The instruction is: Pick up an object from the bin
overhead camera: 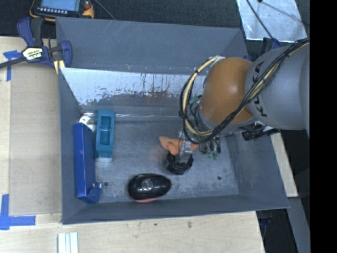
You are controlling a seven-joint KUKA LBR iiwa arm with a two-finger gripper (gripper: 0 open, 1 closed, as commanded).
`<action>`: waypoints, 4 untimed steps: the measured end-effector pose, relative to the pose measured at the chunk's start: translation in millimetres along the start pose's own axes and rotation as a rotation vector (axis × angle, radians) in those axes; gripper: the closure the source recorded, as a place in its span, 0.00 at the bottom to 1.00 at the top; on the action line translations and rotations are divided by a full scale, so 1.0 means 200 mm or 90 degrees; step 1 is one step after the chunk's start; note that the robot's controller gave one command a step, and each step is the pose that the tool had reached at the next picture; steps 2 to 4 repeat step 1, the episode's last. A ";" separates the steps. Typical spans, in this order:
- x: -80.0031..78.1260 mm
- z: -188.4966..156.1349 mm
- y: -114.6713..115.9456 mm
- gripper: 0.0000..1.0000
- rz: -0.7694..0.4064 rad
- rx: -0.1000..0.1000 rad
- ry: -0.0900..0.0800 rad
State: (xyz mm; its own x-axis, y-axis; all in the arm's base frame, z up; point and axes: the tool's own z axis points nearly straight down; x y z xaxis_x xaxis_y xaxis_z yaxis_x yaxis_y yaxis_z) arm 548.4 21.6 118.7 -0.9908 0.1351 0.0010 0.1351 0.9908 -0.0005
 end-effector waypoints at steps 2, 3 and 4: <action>-0.01 -0.22 0.00 1.00 0.009 -0.001 -0.005; -0.01 -0.22 0.00 1.00 0.009 -0.001 -0.005; -0.01 -0.22 0.00 1.00 0.009 -0.001 -0.005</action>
Offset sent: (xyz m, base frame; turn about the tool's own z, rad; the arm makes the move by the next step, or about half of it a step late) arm -0.0354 -0.0686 -0.0487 -0.0160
